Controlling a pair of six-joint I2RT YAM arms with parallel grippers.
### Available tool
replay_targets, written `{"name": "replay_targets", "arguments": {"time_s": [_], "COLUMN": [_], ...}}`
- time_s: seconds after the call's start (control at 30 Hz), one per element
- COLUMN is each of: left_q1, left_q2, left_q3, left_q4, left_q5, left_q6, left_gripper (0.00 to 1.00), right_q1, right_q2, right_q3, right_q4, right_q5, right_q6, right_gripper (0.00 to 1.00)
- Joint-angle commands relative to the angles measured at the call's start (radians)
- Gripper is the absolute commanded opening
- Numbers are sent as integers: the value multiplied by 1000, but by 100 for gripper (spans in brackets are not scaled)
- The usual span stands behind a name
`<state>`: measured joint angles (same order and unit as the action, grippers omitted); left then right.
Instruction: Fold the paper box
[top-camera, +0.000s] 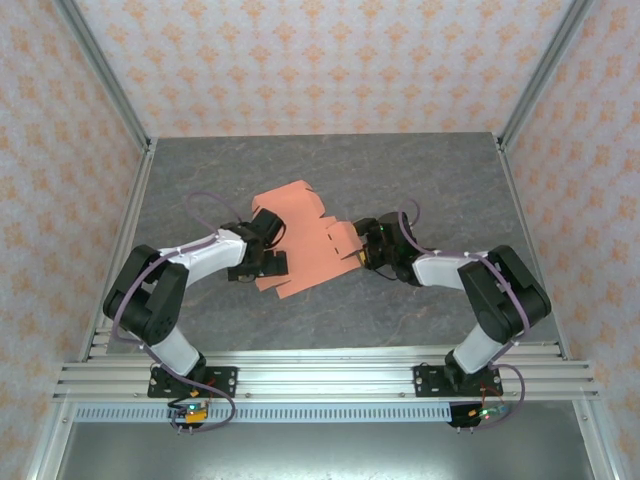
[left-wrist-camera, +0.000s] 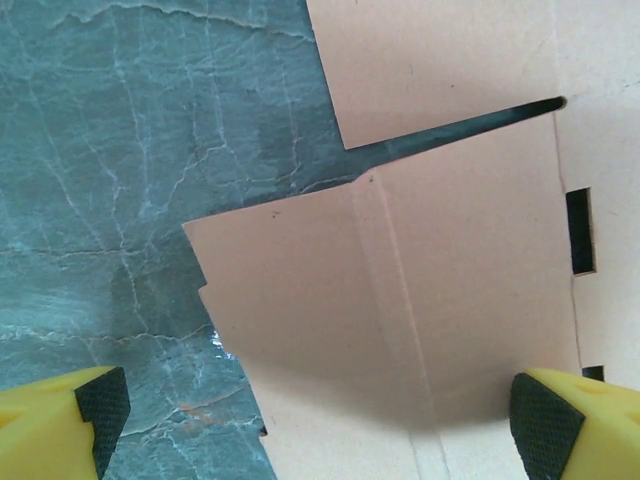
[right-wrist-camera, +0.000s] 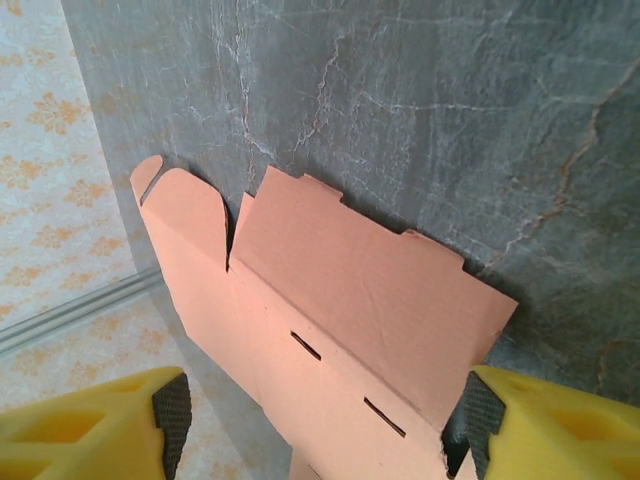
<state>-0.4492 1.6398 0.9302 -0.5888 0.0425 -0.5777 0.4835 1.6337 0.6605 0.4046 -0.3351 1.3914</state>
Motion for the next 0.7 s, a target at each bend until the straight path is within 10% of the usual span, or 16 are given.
{"name": "replay_targets", "arguments": {"time_s": [0.0,0.37,0.67], "left_q1": [-16,-40,-49], "left_q2": [16,41,43], "left_q3": [1,20,28], "left_q4": [-36,-55,-65], "left_q5": [-33,-39,-32], "left_q6": [-23,-33,-34], "left_gripper": [99,100,99], "right_q1": [1,4,4], "right_q2": [39,73,158], "right_q3": [38,46,35], "right_q4": [45,52,257], "right_q5": [28,38,46], "right_q6": [7,66,107], "right_gripper": [69,72,48]}}
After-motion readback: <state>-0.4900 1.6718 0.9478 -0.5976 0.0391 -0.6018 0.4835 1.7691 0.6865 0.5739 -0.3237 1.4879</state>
